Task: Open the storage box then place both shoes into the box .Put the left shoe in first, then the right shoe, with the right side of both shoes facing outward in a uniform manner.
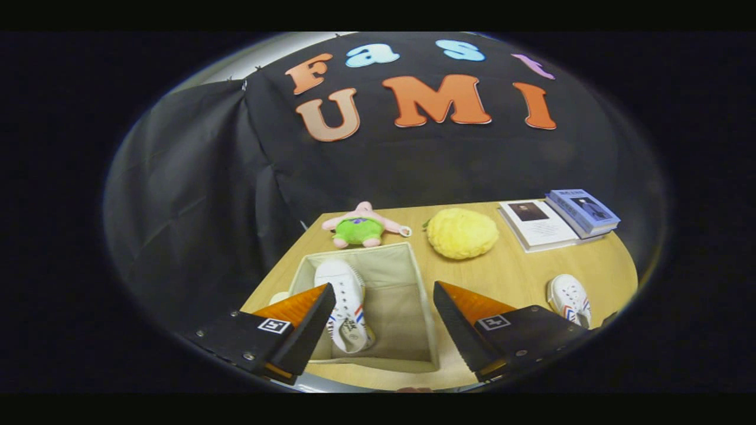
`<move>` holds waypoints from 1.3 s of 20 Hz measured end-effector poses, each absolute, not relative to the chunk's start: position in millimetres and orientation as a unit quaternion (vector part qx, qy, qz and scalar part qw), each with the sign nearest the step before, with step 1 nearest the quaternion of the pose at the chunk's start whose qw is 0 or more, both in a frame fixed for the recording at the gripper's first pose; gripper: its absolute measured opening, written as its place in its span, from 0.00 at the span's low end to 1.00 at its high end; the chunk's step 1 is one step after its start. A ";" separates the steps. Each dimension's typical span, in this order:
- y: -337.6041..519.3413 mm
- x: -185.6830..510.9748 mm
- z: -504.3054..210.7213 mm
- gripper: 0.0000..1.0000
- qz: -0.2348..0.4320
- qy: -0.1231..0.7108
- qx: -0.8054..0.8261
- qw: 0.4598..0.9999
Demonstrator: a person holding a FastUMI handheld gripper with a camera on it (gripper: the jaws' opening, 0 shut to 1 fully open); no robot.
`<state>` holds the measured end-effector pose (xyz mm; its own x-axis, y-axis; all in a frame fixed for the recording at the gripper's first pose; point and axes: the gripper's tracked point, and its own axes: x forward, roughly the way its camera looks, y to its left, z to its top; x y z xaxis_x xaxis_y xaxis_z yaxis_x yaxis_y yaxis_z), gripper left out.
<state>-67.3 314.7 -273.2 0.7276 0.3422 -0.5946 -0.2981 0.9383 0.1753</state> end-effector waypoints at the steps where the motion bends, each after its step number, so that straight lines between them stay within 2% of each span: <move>1: 298.0 -62.8 -272.8 0.99 0.163 0.323 0.035 0.932; 11: 102.7 -41.8 -292.1 0.99 0.024 0.330 0.042 0.943; 16: 30.0 -53.9 -317.2 0.99 -0.020 0.354 0.035 0.934; 26: -25.9 -64.0 -395.9 0.96 -0.025 0.413 0.011 0.910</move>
